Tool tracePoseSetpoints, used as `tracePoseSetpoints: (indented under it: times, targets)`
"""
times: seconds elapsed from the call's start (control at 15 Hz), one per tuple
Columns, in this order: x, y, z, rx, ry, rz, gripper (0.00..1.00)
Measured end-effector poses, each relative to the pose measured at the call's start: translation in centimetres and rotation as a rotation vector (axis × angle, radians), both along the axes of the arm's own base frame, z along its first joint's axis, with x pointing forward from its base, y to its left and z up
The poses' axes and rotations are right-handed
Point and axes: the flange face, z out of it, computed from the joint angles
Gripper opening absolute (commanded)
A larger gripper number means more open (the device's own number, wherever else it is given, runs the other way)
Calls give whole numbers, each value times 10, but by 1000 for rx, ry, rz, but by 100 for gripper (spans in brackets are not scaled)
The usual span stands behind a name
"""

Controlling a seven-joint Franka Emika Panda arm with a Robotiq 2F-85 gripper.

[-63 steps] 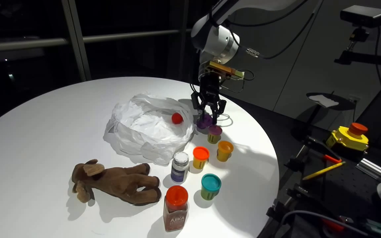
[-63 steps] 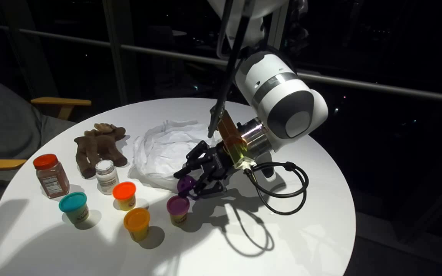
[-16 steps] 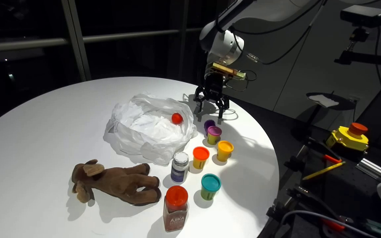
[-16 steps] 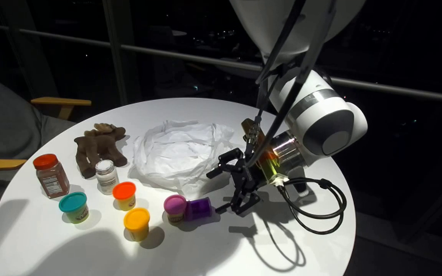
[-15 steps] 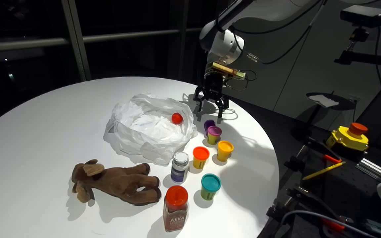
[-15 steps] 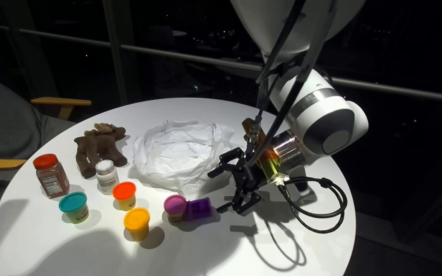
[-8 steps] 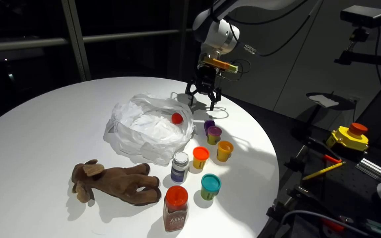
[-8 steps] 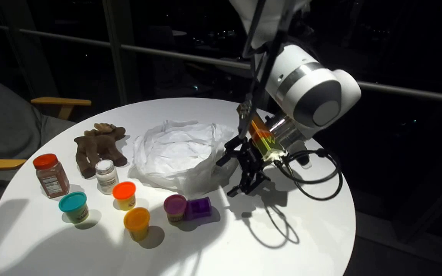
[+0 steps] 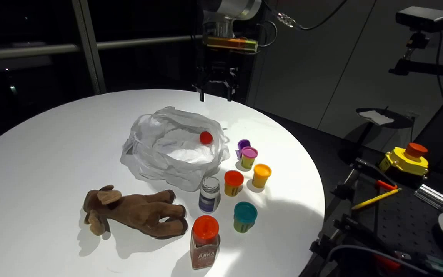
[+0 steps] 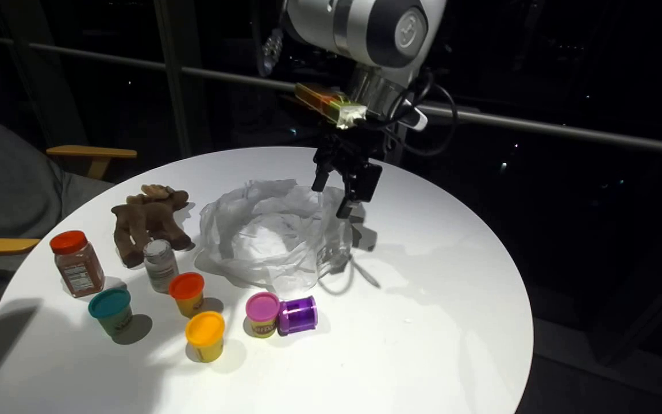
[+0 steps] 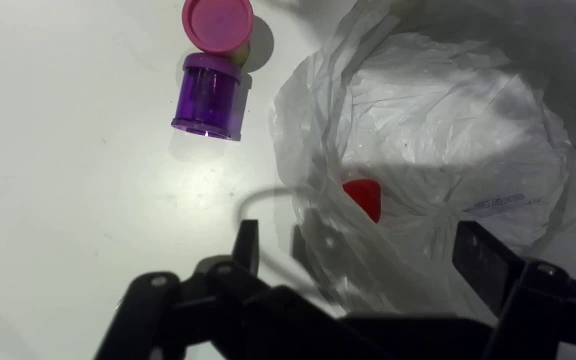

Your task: Take everything out of the plastic bag

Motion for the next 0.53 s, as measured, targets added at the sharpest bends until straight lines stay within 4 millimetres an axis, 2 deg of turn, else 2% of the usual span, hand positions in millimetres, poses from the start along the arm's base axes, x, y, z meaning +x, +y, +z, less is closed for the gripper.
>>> tracePoseSetpoints:
  times: [0.13,0.27,0.53]
  targets:
    - [1,25,15,-97,-34,25,100]
    - [2,51,21,-191,-80,47,100]
    - [2,104,12,-330,-190,44,100]
